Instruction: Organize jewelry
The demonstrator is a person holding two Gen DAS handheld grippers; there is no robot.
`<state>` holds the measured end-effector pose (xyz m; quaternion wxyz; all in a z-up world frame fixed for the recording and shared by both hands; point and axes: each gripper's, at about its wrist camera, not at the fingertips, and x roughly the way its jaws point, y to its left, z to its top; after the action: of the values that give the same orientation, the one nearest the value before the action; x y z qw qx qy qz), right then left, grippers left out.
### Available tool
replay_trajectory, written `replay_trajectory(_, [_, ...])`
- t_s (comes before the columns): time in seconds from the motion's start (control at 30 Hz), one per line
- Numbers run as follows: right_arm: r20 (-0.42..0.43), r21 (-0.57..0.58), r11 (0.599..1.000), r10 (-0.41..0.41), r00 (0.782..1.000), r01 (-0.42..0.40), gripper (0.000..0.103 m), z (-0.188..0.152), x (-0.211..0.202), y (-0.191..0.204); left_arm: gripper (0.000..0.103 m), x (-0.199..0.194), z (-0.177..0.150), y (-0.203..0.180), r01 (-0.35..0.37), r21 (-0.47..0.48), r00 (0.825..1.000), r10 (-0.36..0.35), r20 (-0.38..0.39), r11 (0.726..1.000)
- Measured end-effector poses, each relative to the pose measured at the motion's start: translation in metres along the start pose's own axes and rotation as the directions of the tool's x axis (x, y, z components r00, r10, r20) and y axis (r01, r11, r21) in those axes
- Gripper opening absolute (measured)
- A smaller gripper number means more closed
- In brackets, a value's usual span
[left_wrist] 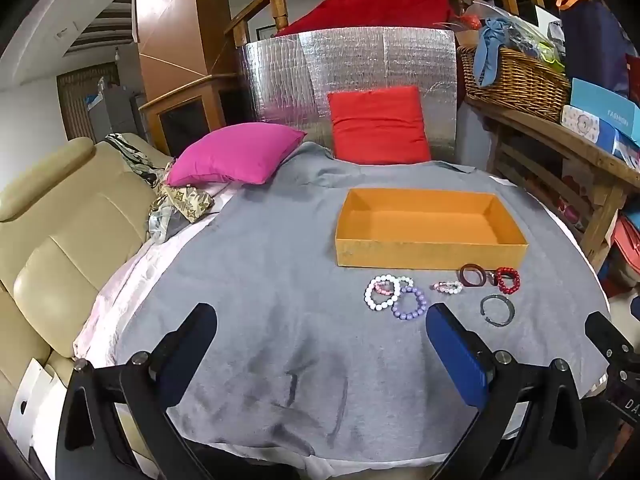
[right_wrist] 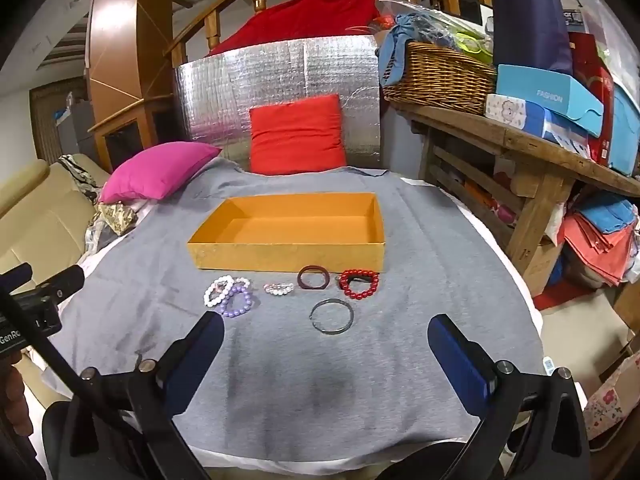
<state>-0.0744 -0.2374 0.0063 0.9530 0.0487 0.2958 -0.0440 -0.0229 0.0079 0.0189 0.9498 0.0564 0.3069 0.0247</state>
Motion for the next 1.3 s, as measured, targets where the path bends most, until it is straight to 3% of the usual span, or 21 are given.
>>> replay_trajectory(1.3, [-0.021,0.012,1.000,0.004,1.000,-0.003,0.103,0.000,0.021,0.003,0.103,0.019,-0.001,-0.002,-0.005,0.013,1.000,0.005,-0.017,1.000])
